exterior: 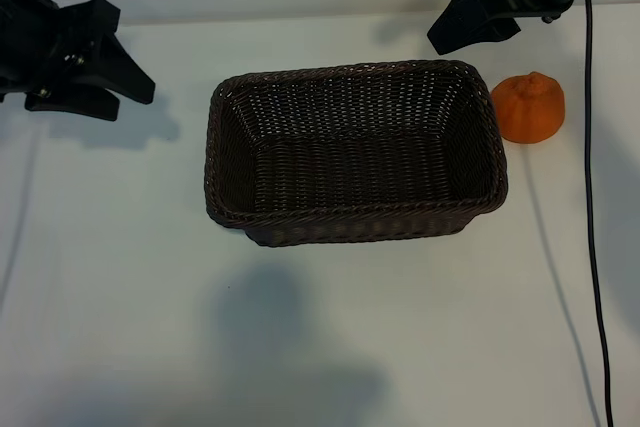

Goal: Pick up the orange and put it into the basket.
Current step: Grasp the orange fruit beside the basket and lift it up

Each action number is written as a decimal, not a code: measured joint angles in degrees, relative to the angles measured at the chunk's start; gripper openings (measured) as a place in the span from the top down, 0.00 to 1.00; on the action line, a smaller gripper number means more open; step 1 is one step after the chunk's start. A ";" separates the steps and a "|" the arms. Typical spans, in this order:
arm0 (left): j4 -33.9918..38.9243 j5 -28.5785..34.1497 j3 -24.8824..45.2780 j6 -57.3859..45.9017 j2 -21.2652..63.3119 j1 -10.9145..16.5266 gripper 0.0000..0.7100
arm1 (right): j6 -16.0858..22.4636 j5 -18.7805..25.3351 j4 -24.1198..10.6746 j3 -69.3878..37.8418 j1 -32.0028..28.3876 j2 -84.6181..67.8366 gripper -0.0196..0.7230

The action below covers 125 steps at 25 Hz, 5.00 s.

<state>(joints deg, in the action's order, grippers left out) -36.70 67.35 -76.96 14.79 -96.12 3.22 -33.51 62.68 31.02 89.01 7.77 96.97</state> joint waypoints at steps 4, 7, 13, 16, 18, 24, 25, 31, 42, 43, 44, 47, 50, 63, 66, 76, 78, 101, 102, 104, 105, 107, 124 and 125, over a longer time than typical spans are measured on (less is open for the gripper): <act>-0.05 0.00 0.00 0.00 0.00 0.00 0.27 | 0.00 0.00 0.00 0.00 0.00 0.00 0.29; -0.11 0.00 0.00 0.00 0.00 0.00 0.27 | 0.00 0.00 0.00 0.00 0.00 0.00 0.29; -0.11 0.00 0.00 0.00 0.00 0.00 0.27 | 0.00 -0.12 0.55 0.00 0.00 0.00 0.29; -0.11 0.00 0.00 0.00 0.00 0.00 0.27 | 0.00 -0.56 1.33 0.00 0.00 0.00 0.29; -0.11 0.00 0.00 0.00 0.00 0.00 0.27 | 0.00 -0.56 1.38 0.00 0.00 0.00 0.29; -0.15 0.00 0.00 0.00 0.00 0.00 0.27 | 3.10 -0.16 1.28 0.00 0.00 0.00 0.29; -0.15 0.00 0.00 0.00 0.00 0.00 0.27 | 3.78 -0.15 1.28 0.00 0.00 0.00 0.29; -0.15 0.00 0.00 0.00 0.00 0.00 0.27 | 7.36 -1.59 -0.67 0.00 0.00 0.00 0.29; -0.15 0.00 0.00 2.64 0.00 0.00 0.27 | 10.18 -2.22 -3.06 0.00 -9.66 0.00 0.29; -0.15 0.00 0.00 2.84 0.00 0.00 0.27 | 10.18 -2.22 -3.06 0.00 -10.92 0.00 0.29; -0.15 0.00 0.00 2.89 0.00 0.00 0.27 | 10.18 -2.22 -3.06 0.00 -12.13 0.00 0.29; -0.15 0.00 0.00 3.01 0.00 0.00 0.27 | 10.18 -1.97 -3.06 0.00 -14.95 0.00 0.29; -0.15 0.00 0.00 3.01 0.00 0.00 0.27 | 10.18 -1.76 -3.10 0.00 -16.04 0.00 0.29; -0.15 0.00 0.00 3.01 0.00 0.00 0.27 | 9.94 -0.91 -3.10 0.00 -16.04 0.00 0.29; -0.15 0.00 0.00 3.01 0.00 0.00 0.27 | 9.74 -1.01 -3.10 0.00 -16.04 0.00 0.29; -0.15 0.00 0.00 3.01 0.00 0.00 0.27 | 9.44 -1.35 -4.54 0.00 -16.04 3.18 0.29; -0.15 0.00 0.00 3.01 0.00 0.00 0.27 | 9.20 -1.41 -4.92 0.00 -16.04 4.44 0.29; -0.15 0.00 0.00 3.10 0.00 0.00 0.27 | 8.75 -8.18 -9.43 0.00 -16.04 13.28 0.29; -0.15 0.00 0.00 3.10 0.00 0.00 0.27 | 8.80 -8.43 -9.43 0.00 -16.04 13.58 0.29; -0.15 0.00 0.00 3.10 0.00 0.00 0.27 | 8.80 -8.77 -9.43 0.00 -16.04 14.27 0.29; -0.15 0.00 0.00 3.10 0.00 0.00 0.27 | 8.80 -8.82 -9.43 0.00 -16.04 14.60 0.29; -0.15 0.00 0.00 3.10 0.00 0.00 0.27 | 8.80 -8.95 -9.43 0.00 -16.04 15.70 0.29; -0.15 0.00 0.00 3.03 0.00 0.00 0.27 | 8.44 -16.24 -9.58 -2.54 -13.53 18.77 0.29; -0.15 0.00 0.00 3.08 0.00 0.00 0.27 | 8.44 -16.92 -9.85 -2.88 -13.53 18.77 0.29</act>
<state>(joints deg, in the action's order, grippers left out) -36.85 67.35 -76.96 17.87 -96.12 3.22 -25.07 45.76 21.18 86.13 -5.76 115.74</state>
